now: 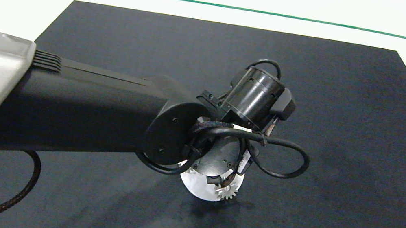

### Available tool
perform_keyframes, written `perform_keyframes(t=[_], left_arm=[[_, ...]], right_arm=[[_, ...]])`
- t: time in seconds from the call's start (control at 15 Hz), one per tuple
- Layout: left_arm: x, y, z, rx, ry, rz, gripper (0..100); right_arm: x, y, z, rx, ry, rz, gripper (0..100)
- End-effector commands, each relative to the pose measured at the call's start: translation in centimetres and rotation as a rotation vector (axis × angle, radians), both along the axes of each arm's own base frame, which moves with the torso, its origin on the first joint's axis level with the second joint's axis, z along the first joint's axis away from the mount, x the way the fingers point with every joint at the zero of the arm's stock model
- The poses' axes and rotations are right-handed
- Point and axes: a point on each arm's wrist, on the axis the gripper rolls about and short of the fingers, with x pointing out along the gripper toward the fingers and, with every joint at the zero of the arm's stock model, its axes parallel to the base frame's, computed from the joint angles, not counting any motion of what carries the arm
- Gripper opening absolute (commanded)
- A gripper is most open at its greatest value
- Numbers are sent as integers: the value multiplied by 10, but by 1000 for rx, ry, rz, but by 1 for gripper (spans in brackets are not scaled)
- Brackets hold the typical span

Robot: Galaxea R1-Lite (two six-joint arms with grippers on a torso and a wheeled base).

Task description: Install three planetary gears onto the carrier pins

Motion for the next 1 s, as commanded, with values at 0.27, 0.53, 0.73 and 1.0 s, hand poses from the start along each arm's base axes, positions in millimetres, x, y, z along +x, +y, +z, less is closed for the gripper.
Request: perform_keyframes(t=[0.27,0.53,0.73,1.0], left_arm=[[-25,44,53,-75,-76,10,100],[-67,154,106,-183,-189,148,100],[-121,241,121,-224,-312,293,100],[-199,310,103,-281,-458,482,100]], right_arm=[[1,1,-1,-5,5,-1,100],[-1,-2,-1,-8,-4,-19,100],[-9,-12,-8,-30,-20,-182,100],[-32,-28,-40,-177,-35,-483,100]])
